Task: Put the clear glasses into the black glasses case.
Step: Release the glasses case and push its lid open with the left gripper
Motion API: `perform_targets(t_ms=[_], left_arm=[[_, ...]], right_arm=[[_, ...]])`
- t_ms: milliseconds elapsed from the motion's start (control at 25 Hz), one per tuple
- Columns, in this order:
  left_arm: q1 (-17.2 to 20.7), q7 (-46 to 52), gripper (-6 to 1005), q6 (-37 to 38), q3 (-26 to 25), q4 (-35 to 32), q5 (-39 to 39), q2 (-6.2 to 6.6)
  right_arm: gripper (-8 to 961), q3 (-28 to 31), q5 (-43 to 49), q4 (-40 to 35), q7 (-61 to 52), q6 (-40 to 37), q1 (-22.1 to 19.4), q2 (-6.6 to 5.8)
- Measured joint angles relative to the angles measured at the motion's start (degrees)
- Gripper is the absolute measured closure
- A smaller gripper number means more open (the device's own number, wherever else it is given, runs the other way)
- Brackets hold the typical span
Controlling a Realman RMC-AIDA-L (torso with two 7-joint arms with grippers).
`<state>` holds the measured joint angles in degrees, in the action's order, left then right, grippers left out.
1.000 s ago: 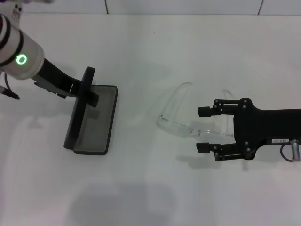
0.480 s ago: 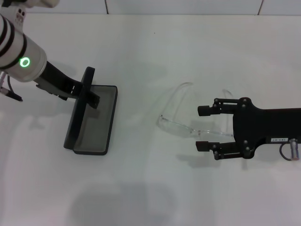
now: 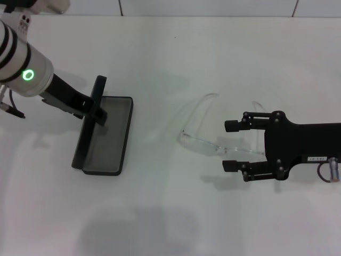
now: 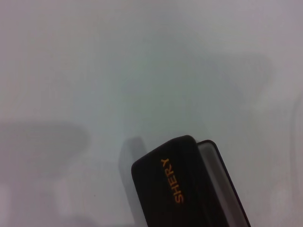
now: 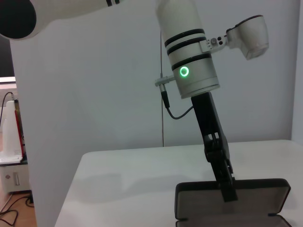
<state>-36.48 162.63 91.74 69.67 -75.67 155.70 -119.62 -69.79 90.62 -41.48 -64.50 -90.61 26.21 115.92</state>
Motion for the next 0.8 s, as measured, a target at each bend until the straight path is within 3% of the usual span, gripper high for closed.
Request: perform_targets(t_ms=[480,720,800], left_arm=[[0.04,-1.35,605,0.04,1.35,-0.64,-0.01,0.09],[0.45,-2.92,635,-0.32,1.35,-3.15,-0.05,0.02],[0.45,-3.37,729,-0.4,1.35,-3.23,-0.02,0.01]], right_arm=[[210,0.0,0.0,0.0,-0.01,0.45,-0.03,0.0],[210,0.0,0.0,0.0,0.04,0.6,-0.13,0.0],[210,0.0,0.0,0.0,0.07,0.63,-0.13,0.0]])
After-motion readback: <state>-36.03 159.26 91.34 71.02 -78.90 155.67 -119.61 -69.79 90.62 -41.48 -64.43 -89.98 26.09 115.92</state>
